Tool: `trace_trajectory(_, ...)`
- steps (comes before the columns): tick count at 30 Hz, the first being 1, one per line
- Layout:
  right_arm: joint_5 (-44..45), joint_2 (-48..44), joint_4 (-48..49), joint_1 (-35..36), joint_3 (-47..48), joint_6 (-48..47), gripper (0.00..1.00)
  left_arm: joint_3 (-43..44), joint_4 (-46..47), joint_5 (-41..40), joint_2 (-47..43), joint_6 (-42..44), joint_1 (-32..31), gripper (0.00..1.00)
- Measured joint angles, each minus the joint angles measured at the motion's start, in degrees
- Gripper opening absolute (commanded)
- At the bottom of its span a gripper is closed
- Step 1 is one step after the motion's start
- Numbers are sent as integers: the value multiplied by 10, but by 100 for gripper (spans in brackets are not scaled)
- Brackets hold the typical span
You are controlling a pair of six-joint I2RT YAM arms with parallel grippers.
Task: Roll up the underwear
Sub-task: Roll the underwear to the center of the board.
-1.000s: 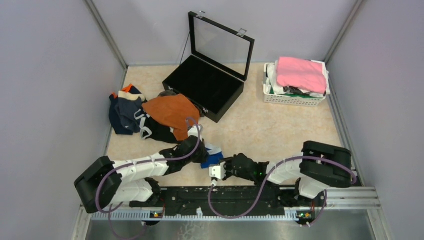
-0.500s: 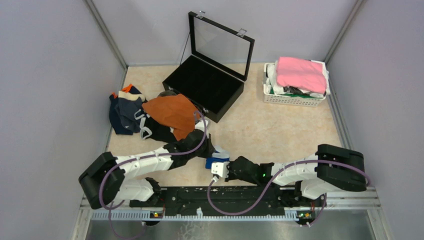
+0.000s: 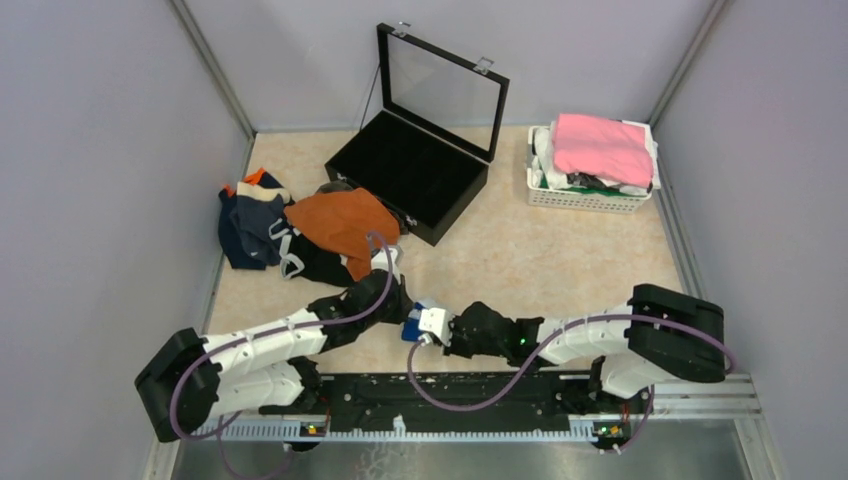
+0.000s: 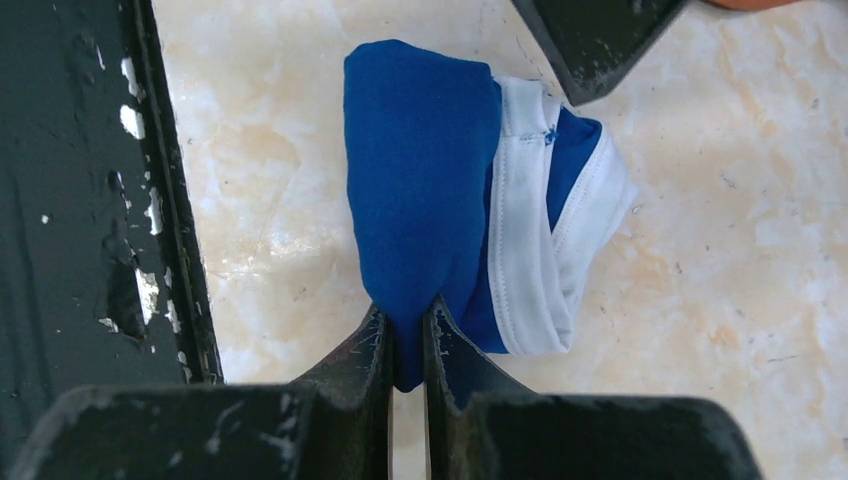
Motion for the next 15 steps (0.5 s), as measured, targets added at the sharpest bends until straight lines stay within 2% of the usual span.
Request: trace_trajectory(15, -196, 28, 39, -123, 7, 185, 0, 0, -34, -30, -80, -8, 0, 0)
